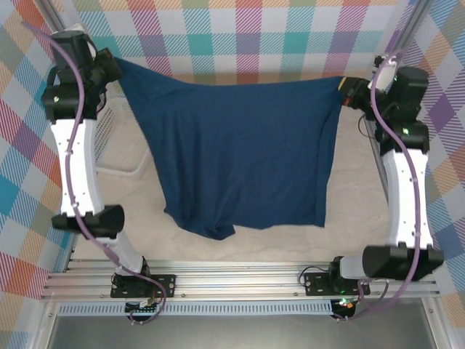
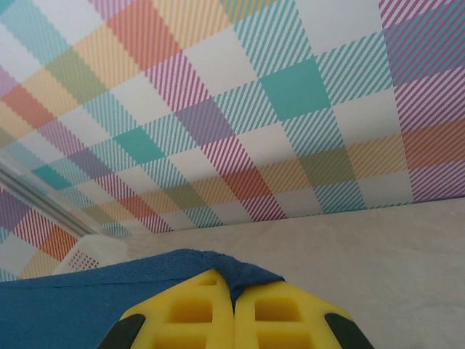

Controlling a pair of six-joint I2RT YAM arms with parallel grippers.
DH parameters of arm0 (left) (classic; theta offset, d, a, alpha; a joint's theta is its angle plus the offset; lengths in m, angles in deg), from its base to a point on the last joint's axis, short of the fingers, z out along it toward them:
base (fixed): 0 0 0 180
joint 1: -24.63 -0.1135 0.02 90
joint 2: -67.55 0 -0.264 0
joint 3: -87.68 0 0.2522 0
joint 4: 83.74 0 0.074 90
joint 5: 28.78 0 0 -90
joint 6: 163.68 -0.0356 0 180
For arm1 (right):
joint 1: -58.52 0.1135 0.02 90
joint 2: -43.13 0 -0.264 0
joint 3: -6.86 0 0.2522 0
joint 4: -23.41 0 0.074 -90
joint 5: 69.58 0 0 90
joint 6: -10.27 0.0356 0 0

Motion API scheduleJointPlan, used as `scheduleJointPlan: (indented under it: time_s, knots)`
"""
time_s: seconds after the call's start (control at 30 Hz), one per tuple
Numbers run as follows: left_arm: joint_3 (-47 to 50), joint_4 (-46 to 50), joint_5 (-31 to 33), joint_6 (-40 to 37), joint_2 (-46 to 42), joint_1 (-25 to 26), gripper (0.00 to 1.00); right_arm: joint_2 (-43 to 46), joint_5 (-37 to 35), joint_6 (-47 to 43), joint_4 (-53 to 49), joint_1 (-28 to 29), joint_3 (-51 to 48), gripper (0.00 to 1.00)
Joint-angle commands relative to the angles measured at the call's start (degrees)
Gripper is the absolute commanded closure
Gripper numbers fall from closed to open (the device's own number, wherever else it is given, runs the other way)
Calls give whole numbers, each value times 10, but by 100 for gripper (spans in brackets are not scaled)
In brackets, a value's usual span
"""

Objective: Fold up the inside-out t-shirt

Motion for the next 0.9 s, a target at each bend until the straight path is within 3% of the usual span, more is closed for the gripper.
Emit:
scheduleJointPlan:
  time_s: [0.0,0.17,0.27,0.37,0.47,0.63,0.7,0.87]
  knots:
    - [-125,-60,-15,10,22,-17,100,-25,0,33,118,1,93,100]
    - [-158,-144,-56,49,14,-31,100,-97,21,36,87,6,249,100]
    - [-157,-142,-74,50,-17,-33,100,-127,46,28,28,11,344,100]
    - [-130,-103,-105,50,-59,-33,100,-111,62,11,-8,14,333,100]
    - [-5,-71,-178,64,-135,-32,100,-54,60,-24,-37,13,226,100]
    - [439,-120,-315,109,-357,-31,100,79,38,-53,-64,14,-66,98]
    - [605,-95,-350,116,-441,-31,100,129,36,-45,-72,13,-196,96]
    - [905,-27,-392,148,-595,-31,100,198,46,27,-97,14,-458,94]
